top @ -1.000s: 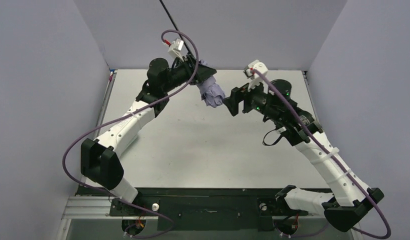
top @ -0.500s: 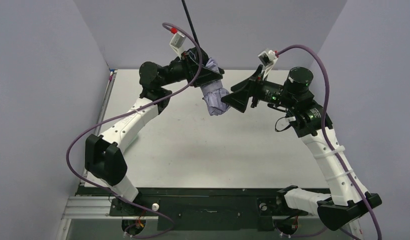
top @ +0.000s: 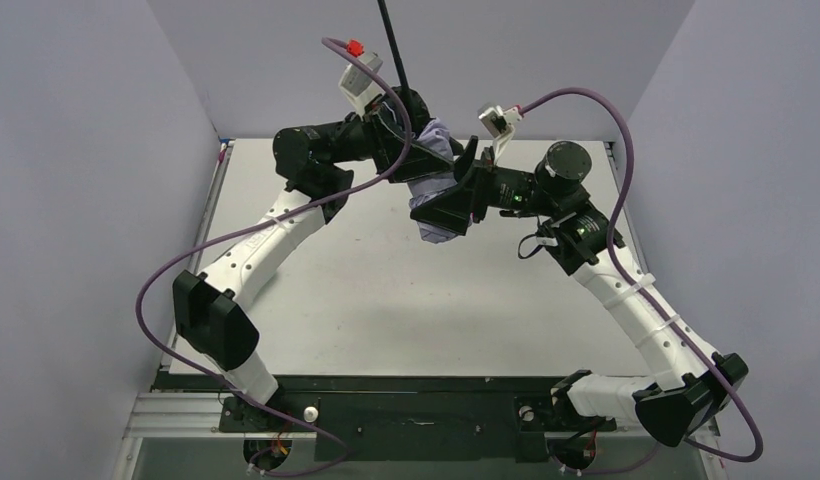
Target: Open the umbrella
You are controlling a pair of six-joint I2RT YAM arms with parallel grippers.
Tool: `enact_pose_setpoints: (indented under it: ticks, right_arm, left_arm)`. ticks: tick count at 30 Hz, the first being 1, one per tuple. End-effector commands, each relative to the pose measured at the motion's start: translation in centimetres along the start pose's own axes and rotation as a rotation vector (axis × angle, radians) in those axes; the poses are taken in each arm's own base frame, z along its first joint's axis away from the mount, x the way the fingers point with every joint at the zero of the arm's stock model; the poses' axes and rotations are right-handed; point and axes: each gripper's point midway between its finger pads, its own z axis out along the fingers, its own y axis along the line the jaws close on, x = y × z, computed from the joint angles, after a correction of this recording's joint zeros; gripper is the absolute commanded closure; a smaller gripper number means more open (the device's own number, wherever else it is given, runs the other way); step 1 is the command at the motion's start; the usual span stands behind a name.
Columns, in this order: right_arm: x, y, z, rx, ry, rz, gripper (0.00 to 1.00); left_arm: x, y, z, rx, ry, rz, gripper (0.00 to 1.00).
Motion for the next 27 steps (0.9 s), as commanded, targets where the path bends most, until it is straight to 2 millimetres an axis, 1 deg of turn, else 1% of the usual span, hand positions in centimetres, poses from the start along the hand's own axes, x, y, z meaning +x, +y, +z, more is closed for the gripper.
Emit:
enact_pose_setpoints:
  ticks: [1,3,5,7,8,9,11,12,13,14,15,16,18,19,21,22,23,24,25,26,27]
  right_arm:
    - [-0.6,1.6,0.4,-0.090,-0.036,-0.057,0.17]
    - [-0.4,1.6,0.4,-0.092,-0.036,-0.060,0.21]
    - [-0.4,1.7,0.4,-0.093,-0.041,-0.061,0.33]
    - [-0.4,1.9,0.5,-0.096,-0.038,-0.064,0.55]
    - [-0.5,2.1,0.4,-0.096,-0.037,-0.069,0.58]
    - [-0.2,2.0,0.4,-0.090,-0.026,-0.067,0.62]
    - [0.1,2.0,0.3,-0.085,-0.010,-0.072,0.64]
    - [0.1,2.1,0.1,-0.084,-0.009,-0.077,0.66]
    - [0.2,2.2,0.1,-0.079,-0.006,-0.086,0.75]
    - [0.2,2.1,0.0,-0.076,-0.003,-0.092,0.81]
    - [0.0,2.2,0.0,-0.076,-0.005,-0.103,0.95]
    - [-0.1,2.2,0.0,-0.070,-0.006,-0.112,0.99]
    - [-0.4,2.3,0.0,-0.069,-0.005,-0.128,1.00]
    - [-0.7,2.4,-0.1,-0.069,-0.009,-0.137,1.00]
    - [-0.9,2.0,-0.4,-0.047,-0.018,-0.147,1.00]
    - [-0.8,0.9,-0.6,0.006,-0.016,-0.141,1.00]
    - [-0.8,0.3,-0.9,0.042,-0.016,-0.144,1.00]
    - [-0.9,-1.0,-1.4,0.103,-0.023,-0.149,1.00]
    - [-1.1,-1.6,-1.9,0.140,-0.034,-0.151,1.00]
    - [-1.3,-2.6,-2.2,0.194,-0.044,-0.148,1.00]
    - [-1.5,-3.0,-2.5,0.216,-0.051,-0.148,1.00]
  left_arm:
    - [-3.2,-2.9,0.8,0.057,-0.066,0.116,1.00]
    - [-3.6,-2.8,0.6,0.050,-0.074,0.122,1.00]
    - [-3.9,-2.7,0.5,0.045,-0.081,0.129,1.00]
    - [-4.2,-2.7,0.3,0.040,-0.090,0.139,1.00]
    - [-4.4,-2.5,0.2,0.031,-0.096,0.138,1.00]
    - [-5.0,-1.9,-0.3,0.005,-0.119,0.137,1.00]
    - [-6.0,-1.0,-1.2,-0.036,-0.141,0.137,1.00]
    - [-6.2,-0.8,-1.4,-0.044,-0.143,0.147,1.00]
    - [-6.4,-0.8,-1.7,-0.049,-0.141,0.157,1.00]
    - [-6.5,-0.9,-1.7,-0.049,-0.140,0.161,1.00]
    - [-6.5,-0.9,-1.7,-0.051,-0.141,0.162,1.00]
    - [-6.6,-1.0,-1.7,-0.050,-0.141,0.169,1.00]
    - [-6.5,-0.6,-2.0,-0.064,-0.146,0.166,1.00]
    - [-6.7,0.0,-2.4,-0.087,-0.157,0.159,1.00]
    - [-7.2,1.6,-3.5,-0.152,-0.182,0.134,1.00]
    - [-7.4,2.5,-4.3,-0.195,-0.190,0.135,0.88]
    - [-7.5,3.9,-4.9,-0.253,-0.205,0.098,0.77]
    - [-7.4,5.2,-5.9,-0.306,-0.208,0.113,0.56]
    - [-7.3,6.7,-6.8,-0.374,-0.223,0.068,0.47]
    - [-7.1,7.7,-8.0,-0.423,-0.233,0.066,0.25]
    - [-6.9,8.5,-8.6,-0.463,-0.243,0.044,0.19]
